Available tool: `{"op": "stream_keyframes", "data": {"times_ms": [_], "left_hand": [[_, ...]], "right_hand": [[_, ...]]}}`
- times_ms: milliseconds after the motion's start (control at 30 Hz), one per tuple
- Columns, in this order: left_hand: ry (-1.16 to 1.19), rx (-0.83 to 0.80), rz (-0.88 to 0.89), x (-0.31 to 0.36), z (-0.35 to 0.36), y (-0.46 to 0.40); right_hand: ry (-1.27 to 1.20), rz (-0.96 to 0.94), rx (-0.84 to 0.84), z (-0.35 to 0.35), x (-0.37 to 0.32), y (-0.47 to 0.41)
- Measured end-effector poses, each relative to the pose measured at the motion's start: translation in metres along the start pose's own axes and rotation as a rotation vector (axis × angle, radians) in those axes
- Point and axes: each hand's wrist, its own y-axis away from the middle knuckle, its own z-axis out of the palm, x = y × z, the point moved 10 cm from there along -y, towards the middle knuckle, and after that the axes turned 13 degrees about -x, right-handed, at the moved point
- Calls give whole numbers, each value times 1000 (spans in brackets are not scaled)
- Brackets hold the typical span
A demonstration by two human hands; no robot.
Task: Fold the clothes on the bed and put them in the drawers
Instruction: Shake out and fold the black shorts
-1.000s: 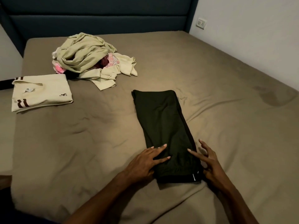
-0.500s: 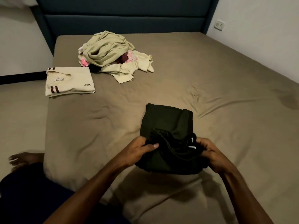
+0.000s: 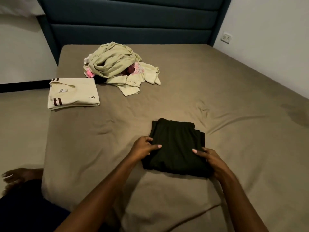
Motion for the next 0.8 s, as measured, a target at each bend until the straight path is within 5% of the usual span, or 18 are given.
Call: {"op": "stream_keyframes", "data": {"times_ms": [233, 400, 600, 800], "left_hand": [[-154, -13, 39, -26, 8, 34], [-278, -19, 54, -29, 11, 42], [-39, -23, 224, -10, 2, 54], [-33, -72, 366, 11, -9, 71]], "right_hand": [[-183, -119, -99, -4, 22, 16], [62, -171, -160, -4, 28, 30], [237, -170, -137, 0, 23, 28], [-85, -384, -83, -8, 4, 49]]}}
